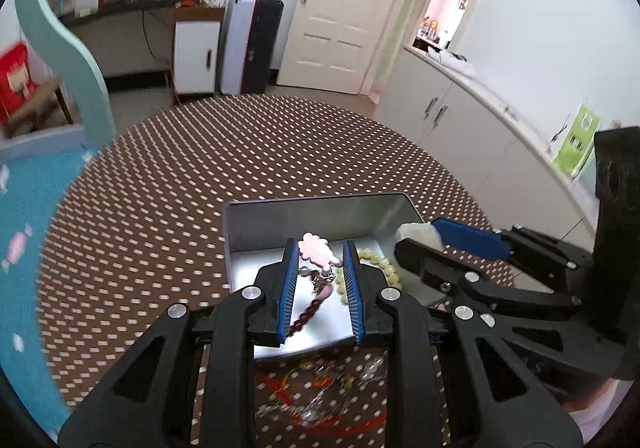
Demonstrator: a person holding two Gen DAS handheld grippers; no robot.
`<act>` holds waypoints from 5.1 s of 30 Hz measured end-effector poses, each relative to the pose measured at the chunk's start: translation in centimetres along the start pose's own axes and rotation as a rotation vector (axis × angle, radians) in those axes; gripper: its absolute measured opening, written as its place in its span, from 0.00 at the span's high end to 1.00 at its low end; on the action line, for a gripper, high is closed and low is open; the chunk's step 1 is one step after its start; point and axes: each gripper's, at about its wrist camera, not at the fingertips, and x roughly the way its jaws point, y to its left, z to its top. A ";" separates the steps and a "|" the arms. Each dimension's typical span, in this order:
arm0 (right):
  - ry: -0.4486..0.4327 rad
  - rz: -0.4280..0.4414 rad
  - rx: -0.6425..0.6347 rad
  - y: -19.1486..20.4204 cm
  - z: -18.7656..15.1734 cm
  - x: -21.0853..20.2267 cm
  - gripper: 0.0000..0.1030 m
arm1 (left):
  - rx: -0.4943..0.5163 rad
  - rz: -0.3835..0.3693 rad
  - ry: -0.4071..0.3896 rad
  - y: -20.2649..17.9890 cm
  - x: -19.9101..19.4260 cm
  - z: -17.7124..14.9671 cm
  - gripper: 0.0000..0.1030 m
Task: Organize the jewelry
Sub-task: 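Carry the jade pendant into the tray with the right tool while the left tool grasps a pink charm, then release the pendant in the tray with the right tool while the left tool drops the charm there, then grasp the red cord bracelet with the right tool and lift it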
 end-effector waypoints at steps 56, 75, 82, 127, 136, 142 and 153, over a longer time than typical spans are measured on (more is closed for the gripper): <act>0.002 -0.051 -0.044 -0.7 0.7 -2.0 0.43 | -0.042 0.155 -0.054 3.2 -6.6 -4.2 0.12; 0.152 0.103 -0.101 3.2 -5.7 0.5 0.70 | -0.087 0.143 0.064 3.5 -6.9 -11.3 0.07; 0.232 0.090 -0.116 4.2 -5.5 3.2 0.83 | -0.096 0.101 0.076 3.5 -7.0 -12.1 0.06; 0.193 0.146 -0.083 2.3 -8.4 0.5 0.96 | -0.098 0.110 0.170 2.1 -3.6 -11.0 0.06; 0.011 0.184 -0.040 0.8 -5.2 -5.9 0.98 | -0.038 0.106 0.131 0.4 -3.1 -10.2 0.06; -0.054 0.193 0.001 -0.7 -5.2 -8.3 0.98 | 0.070 0.097 0.111 -1.9 -2.2 -9.7 0.06; -0.023 0.280 0.084 -2.4 -4.9 -7.3 0.97 | 0.099 0.079 0.117 -3.5 -0.9 -9.0 0.06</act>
